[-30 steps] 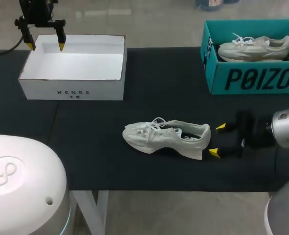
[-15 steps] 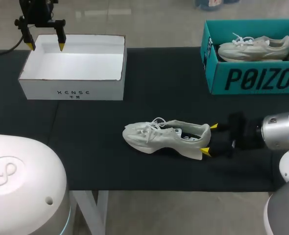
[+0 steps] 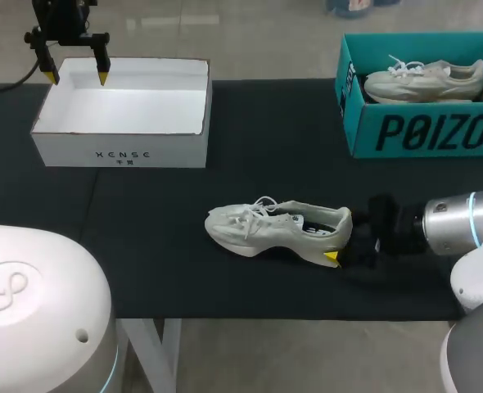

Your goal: Take the shoe out of the shoebox, open the shoe tongue, remove and reinsert the insole, then place the shoe into the shoebox

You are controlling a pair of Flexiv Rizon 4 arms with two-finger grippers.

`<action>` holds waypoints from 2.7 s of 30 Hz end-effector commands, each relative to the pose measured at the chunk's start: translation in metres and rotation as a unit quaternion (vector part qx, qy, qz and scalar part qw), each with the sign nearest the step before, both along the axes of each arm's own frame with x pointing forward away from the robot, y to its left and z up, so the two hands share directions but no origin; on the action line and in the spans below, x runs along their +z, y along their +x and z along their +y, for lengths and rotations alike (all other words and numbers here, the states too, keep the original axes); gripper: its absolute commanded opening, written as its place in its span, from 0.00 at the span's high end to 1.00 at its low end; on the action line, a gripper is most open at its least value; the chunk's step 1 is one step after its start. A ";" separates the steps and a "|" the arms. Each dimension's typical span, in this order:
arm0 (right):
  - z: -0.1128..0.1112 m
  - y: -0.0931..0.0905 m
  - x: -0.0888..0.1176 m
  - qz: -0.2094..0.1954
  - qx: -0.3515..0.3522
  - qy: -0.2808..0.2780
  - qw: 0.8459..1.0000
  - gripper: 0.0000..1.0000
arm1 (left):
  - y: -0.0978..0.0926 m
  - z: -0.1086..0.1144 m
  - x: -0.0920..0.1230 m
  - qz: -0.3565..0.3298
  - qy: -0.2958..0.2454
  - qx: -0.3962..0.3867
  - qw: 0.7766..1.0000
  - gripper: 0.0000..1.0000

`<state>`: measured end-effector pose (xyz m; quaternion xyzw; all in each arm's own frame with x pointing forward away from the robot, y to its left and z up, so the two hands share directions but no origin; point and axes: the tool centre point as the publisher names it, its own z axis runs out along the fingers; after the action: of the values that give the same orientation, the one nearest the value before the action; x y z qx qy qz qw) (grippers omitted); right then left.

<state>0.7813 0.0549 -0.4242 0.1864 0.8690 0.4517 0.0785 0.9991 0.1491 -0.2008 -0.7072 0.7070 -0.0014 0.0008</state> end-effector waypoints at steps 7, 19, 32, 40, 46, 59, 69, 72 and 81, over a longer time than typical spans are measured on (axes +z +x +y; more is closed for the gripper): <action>0.005 0.016 -0.013 0.005 0.017 -0.004 1.000 0.33 | 0.000 0.000 0.000 0.000 0.000 0.000 1.000 0.00; -0.001 0.042 -0.001 -0.016 0.066 -0.023 0.997 1.00 | 0.000 0.000 0.000 0.000 0.000 0.000 1.000 0.00; -0.007 0.068 -0.002 -0.017 0.132 -0.036 0.990 1.00 | 0.000 0.000 0.000 0.000 0.000 0.000 1.000 0.00; -0.005 0.071 -0.013 -0.008 0.139 -0.039 0.989 1.00 | 0.000 0.000 0.000 0.000 0.000 0.000 1.000 0.00; -0.005 0.071 -0.013 -0.005 0.136 -0.042 0.990 1.00 | 0.000 0.000 0.000 0.000 0.000 0.000 1.000 0.00; -0.005 0.071 -0.013 -0.005 0.136 -0.042 0.990 1.00 | 0.000 0.000 0.000 0.000 0.000 0.000 1.000 0.00; -0.005 0.071 -0.013 -0.005 0.136 -0.042 0.990 1.00 | 0.000 0.000 0.000 0.000 0.000 0.000 1.000 0.00; -0.005 0.071 -0.013 -0.005 0.136 -0.042 0.990 1.00 | 0.000 0.000 0.000 0.000 0.000 0.000 1.000 0.00; -0.005 0.071 -0.013 -0.005 0.136 -0.042 0.990 1.00 | -0.018 -0.033 -0.015 0.002 -0.023 0.024 0.999 0.00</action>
<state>0.8491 0.0469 -0.4325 0.0597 0.9031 0.4243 0.0276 0.9910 0.1289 -0.2025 -0.7169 0.6967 -0.0112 -0.0222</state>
